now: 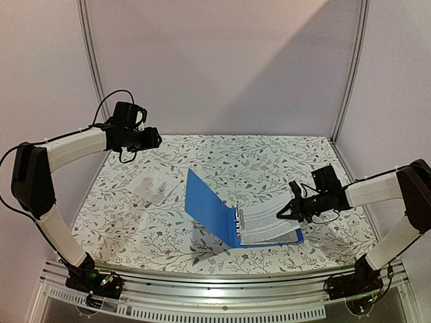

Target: Put the files into the folder

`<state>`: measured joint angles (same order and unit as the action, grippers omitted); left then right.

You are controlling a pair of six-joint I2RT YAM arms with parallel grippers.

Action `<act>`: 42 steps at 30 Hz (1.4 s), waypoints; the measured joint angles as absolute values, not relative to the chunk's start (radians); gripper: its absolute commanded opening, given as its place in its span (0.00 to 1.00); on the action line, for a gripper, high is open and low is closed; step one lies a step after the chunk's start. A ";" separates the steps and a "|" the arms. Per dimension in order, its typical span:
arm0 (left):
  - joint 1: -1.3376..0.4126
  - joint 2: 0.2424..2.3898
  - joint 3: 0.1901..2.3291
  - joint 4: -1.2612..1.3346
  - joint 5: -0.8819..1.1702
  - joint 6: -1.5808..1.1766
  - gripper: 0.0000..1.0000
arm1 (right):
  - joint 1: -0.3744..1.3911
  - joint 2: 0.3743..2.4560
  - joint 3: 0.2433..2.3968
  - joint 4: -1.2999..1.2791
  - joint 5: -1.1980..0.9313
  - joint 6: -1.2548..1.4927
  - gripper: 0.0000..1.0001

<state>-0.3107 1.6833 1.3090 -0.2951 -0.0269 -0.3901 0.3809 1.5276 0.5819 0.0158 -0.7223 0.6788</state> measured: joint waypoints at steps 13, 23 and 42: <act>-0.309 1.683 1.309 -0.294 -0.013 -0.393 0.64 | 0.412 1.554 0.582 0.054 -0.744 0.714 0.00; -0.309 1.683 1.309 -0.293 -0.011 -0.394 0.64 | 0.419 1.555 0.582 0.059 -0.742 0.729 0.12; -0.305 1.683 1.309 -0.292 0.014 -0.404 0.64 | 0.426 1.541 0.696 -0.249 -0.559 0.596 0.43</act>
